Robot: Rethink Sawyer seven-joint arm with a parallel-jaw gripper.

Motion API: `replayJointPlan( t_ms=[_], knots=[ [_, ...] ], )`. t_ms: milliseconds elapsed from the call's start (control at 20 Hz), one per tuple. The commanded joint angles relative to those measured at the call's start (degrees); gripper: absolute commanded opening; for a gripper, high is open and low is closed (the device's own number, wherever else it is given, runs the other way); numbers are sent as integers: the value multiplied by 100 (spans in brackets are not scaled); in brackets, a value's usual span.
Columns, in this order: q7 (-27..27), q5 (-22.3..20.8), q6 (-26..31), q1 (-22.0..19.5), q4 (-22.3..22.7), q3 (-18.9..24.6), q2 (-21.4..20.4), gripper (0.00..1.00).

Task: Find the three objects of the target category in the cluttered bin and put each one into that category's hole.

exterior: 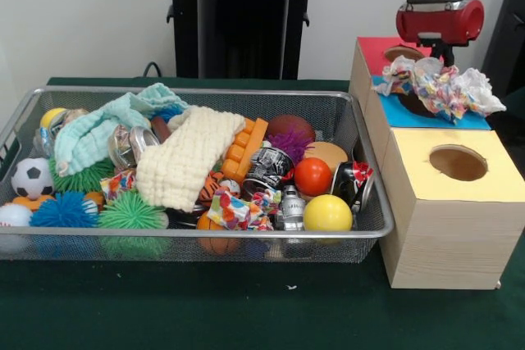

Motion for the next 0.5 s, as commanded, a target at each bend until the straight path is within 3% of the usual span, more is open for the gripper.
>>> replayJointPlan(
  t_ms=[50, 250, 500],
  knots=[
    [-671, -167, 779, 596, -1250, -1135, -38, 0],
    [-941, -438, 771, 1108, -1804, -1917, 95, 0],
    [-862, -910, 1214, 1232, -2150, -2136, 112, 0]
  ],
)
